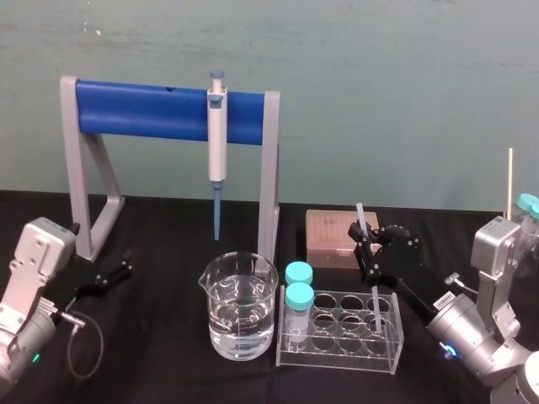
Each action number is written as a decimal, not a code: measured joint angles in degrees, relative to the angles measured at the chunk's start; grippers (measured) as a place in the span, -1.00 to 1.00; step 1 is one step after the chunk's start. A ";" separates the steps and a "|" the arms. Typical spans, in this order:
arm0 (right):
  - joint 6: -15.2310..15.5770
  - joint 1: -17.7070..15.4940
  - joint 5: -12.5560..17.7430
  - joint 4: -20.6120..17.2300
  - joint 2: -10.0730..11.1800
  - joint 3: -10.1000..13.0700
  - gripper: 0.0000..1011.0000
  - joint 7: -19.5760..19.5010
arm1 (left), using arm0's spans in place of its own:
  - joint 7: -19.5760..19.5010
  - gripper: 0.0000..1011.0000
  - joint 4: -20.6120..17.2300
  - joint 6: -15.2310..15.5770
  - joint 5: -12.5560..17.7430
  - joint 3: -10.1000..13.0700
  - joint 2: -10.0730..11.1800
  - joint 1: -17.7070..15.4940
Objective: Pick up the stirring rod with one hand, then place it down.
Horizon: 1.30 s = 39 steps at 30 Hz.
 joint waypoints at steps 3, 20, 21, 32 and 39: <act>0.53 0.16 -0.10 0.17 0.11 -0.20 -0.87 0.00 | 0.00 0.98 0.00 0.00 0.00 0.00 0.00 0.00; 0.68 0.32 -0.30 0.29 0.21 -0.33 -0.87 -0.09 | 0.00 0.98 0.00 0.00 0.00 0.00 0.00 0.00; 0.68 0.31 -0.29 0.28 0.20 -0.32 -0.87 -0.10 | 0.00 0.98 0.00 0.00 0.00 0.00 0.00 0.00; 0.65 0.27 -0.26 0.22 0.19 -0.27 -0.71 -0.12 | 0.00 0.98 0.00 0.00 0.00 0.00 0.00 0.00; 0.62 0.24 -0.26 0.19 0.19 -0.27 -0.29 -0.12 | 0.00 0.98 0.00 0.00 0.00 0.00 0.00 0.00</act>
